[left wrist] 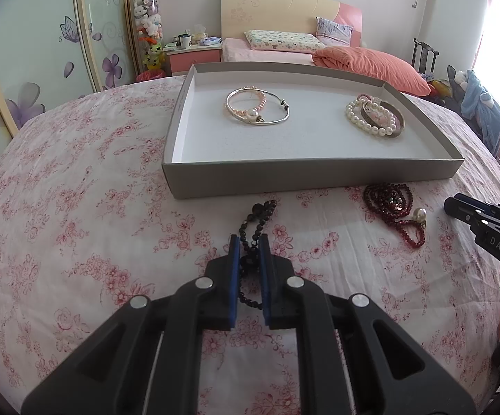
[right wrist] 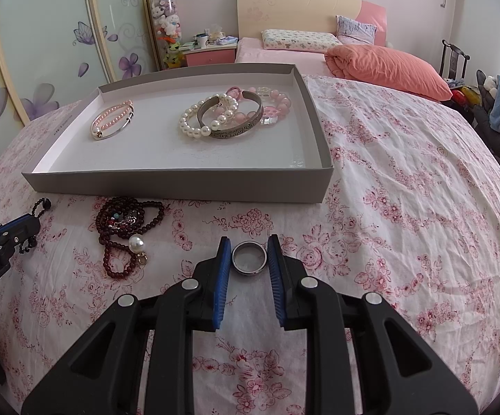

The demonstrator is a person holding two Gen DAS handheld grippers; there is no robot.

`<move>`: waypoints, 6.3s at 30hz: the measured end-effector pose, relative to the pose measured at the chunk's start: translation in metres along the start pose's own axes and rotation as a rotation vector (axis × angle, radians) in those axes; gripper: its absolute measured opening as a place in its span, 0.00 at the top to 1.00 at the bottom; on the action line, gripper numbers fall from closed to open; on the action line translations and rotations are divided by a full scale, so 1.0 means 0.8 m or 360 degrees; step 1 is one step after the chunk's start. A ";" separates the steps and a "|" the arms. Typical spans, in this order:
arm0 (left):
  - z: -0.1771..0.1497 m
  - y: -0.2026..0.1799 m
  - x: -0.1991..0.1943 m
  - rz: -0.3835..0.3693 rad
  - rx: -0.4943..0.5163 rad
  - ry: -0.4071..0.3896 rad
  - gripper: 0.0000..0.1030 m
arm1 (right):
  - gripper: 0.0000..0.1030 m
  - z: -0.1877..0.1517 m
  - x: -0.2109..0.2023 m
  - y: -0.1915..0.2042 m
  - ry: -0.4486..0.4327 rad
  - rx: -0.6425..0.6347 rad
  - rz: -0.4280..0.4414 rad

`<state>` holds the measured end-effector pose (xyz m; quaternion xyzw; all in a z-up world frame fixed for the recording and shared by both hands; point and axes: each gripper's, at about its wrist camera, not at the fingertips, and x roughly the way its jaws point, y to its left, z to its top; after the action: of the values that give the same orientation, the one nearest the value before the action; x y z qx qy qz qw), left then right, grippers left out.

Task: Organize jewelry
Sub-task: 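Lift the ring and black bracelet and carry both over the tray, then open both tools to drop the ring and black bracelet into the tray, then move the right tool to the grey pearl earring and close on it, then lift the pearl earring with the right tool while the left tool grasps the dark red necklace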

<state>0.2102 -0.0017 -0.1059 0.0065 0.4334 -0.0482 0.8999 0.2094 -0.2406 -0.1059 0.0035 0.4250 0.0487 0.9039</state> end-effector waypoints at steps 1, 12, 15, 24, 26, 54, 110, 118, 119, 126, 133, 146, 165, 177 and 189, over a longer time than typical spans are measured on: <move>0.000 0.000 0.000 0.0000 0.0000 0.0000 0.89 | 0.77 0.000 0.000 0.000 0.0000 0.0000 0.0000; 0.004 0.004 -0.031 -0.0090 -0.0043 -0.0164 0.89 | 0.78 0.003 -0.043 0.005 -0.0236 0.0015 0.0093; 0.007 -0.001 -0.052 -0.0092 -0.0027 -0.0254 0.89 | 0.78 0.008 -0.063 0.013 -0.0337 -0.0006 0.0116; 0.014 -0.013 -0.096 -0.0052 -0.0012 -0.0454 0.89 | 0.78 0.014 -0.114 0.032 -0.0649 -0.0065 0.0097; 0.016 -0.016 -0.101 -0.0048 -0.0018 -0.0478 0.89 | 0.78 0.015 -0.122 0.036 -0.0696 -0.0077 0.0093; 0.073 -0.036 -0.132 0.0056 0.0065 -0.0775 0.89 | 0.78 0.053 -0.159 0.052 -0.1070 -0.0111 0.0032; 0.119 0.015 -0.031 0.0074 -0.0098 -0.0512 0.63 | 0.54 0.084 -0.032 0.013 -0.0410 0.0041 0.0237; 0.056 0.050 -0.048 0.0140 -0.0105 -0.0389 0.53 | 0.67 0.023 -0.026 0.027 -0.0151 -0.0087 0.0333; 0.048 0.054 -0.048 0.0149 -0.0108 -0.0370 0.51 | 0.68 0.017 -0.023 0.030 -0.0121 -0.0098 0.0347; 0.018 0.065 -0.036 0.0184 -0.0120 -0.0254 0.46 | 0.73 0.006 -0.010 0.064 -0.0031 -0.0219 0.0358; 0.012 0.069 -0.024 0.0186 -0.0131 -0.0198 0.46 | 0.82 0.001 0.000 0.067 0.0015 -0.0212 0.0324; 0.019 0.033 -0.028 0.0116 -0.0025 -0.0201 0.43 | 0.86 0.006 0.002 0.057 0.0021 -0.0139 0.0343; 0.022 -0.058 -0.013 -0.0110 0.0141 -0.0127 0.37 | 0.86 -0.005 -0.008 0.011 -0.0002 -0.0117 0.0068; 0.030 -0.105 0.010 -0.0216 0.0166 -0.0008 0.34 | 0.86 -0.005 -0.007 -0.018 -0.0004 -0.0002 0.0012; 0.046 -0.157 0.048 -0.0080 0.0231 0.0033 0.58 | 0.86 -0.005 -0.008 -0.024 -0.0003 0.0015 0.0036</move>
<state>0.2510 -0.1319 -0.1095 0.0614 0.4383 -0.1019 0.8909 0.2037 -0.2603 -0.1045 0.0126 0.4243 0.0569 0.9037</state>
